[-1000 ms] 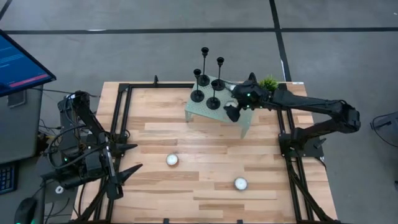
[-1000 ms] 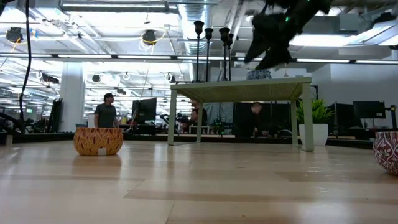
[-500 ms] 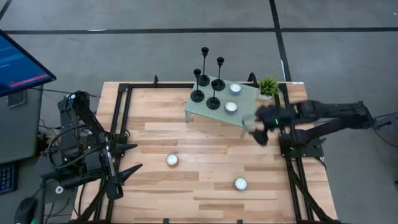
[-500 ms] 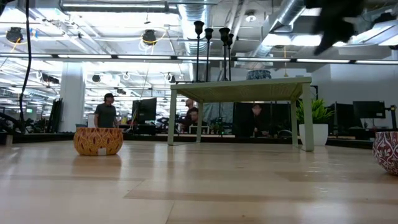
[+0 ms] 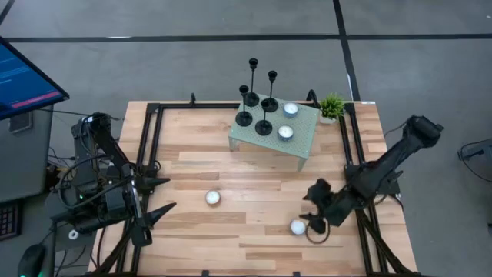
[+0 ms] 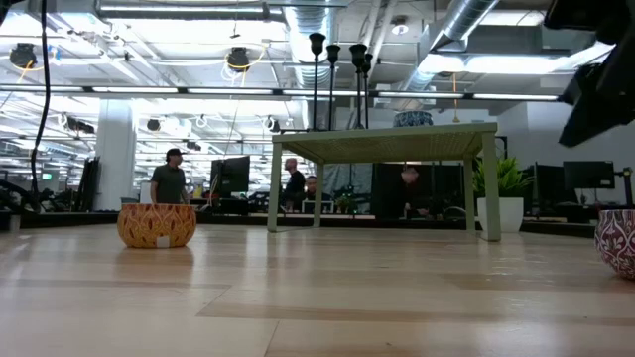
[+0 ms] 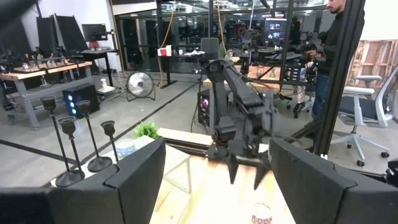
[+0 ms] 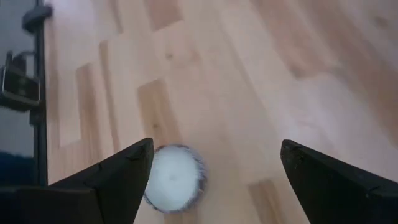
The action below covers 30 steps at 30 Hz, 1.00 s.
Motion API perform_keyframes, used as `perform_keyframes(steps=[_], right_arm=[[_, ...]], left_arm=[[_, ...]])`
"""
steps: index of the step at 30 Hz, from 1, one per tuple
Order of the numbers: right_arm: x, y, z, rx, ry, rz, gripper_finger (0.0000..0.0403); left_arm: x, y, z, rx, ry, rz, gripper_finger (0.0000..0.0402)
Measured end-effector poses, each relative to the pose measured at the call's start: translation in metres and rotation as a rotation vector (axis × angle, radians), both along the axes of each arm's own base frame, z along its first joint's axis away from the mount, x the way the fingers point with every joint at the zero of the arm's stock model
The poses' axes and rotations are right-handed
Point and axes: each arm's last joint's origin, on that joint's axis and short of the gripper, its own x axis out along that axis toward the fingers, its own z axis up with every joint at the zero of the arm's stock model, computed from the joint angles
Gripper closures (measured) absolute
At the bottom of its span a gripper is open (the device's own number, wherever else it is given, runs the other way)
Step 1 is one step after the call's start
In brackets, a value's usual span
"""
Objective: Pick & Place candle stick holders
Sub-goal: Put the red scented candle on the shelf
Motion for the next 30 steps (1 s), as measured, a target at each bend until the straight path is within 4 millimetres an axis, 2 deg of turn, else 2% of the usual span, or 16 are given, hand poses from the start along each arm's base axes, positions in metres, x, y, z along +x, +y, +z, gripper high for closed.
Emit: perform_keyframes(steps=[5, 9, 20, 25, 30], right_arm=[[0.019, 0.024, -0.023, -0.074, -0.043, 0.144, 0.0062], [0.028, 0.034, -0.041, -0.100, -0.029, 0.167, 0.0060], [0.028, 0.054, -0.070, -0.080, -0.006, 0.169, 0.0057], [0.028, 0.056, -0.086, -0.099, 0.033, 0.126, 0.0057], [0.029, 0.056, -0.093, -0.112, 0.045, 0.113, 0.0057]], left_arm=[[0.000, 0.000, 0.000, -0.001, 0.000, 0.000, 0.0114], [0.000, 0.000, 0.000, -0.002, -0.001, 0.000, 0.0114], [0.000, 0.000, 0.001, -0.014, -0.005, 0.000, 0.0114], [-0.001, 0.003, 0.002, -0.021, -0.007, 0.000, 0.0114], [-0.001, 0.003, 0.002, -0.028, -0.010, 0.000, 0.0114]])
